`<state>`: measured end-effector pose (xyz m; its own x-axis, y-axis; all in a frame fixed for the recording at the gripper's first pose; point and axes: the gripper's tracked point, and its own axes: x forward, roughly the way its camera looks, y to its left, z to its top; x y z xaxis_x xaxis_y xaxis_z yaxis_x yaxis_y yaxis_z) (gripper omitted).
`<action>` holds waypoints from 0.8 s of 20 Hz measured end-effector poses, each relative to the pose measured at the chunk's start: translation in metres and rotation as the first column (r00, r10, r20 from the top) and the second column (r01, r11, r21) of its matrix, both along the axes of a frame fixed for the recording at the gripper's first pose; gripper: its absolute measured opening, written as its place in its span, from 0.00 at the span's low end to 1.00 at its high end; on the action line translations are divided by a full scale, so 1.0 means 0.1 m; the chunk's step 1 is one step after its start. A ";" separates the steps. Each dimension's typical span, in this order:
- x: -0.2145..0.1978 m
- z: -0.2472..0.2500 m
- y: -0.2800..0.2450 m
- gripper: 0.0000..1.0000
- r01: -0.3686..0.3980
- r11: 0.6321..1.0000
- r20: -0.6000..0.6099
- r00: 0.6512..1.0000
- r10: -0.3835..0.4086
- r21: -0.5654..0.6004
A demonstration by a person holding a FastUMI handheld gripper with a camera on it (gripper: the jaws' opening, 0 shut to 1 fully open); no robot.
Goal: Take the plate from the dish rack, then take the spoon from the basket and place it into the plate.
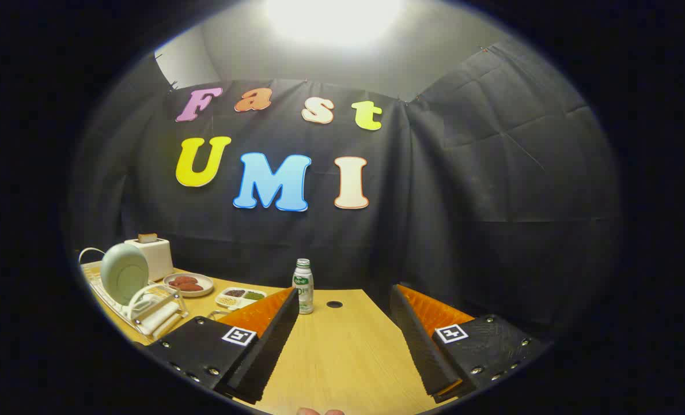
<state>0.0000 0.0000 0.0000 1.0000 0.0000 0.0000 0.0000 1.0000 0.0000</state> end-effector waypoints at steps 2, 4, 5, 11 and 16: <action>-0.13 0.17 0.27 0.97 -0.022 1.000 -0.010 1.000 0.022 0.012; -0.22 0.35 0.54 0.97 -0.051 0.999 -0.016 0.999 0.051 0.005; -0.26 0.42 0.70 0.97 -0.070 0.998 -0.019 0.997 0.070 0.006; -0.38 0.79 1.57 0.97 -0.154 0.987 -0.026 0.988 0.155 0.054; -0.36 1.09 2.08 0.97 -0.194 0.980 -0.012 0.981 0.194 0.039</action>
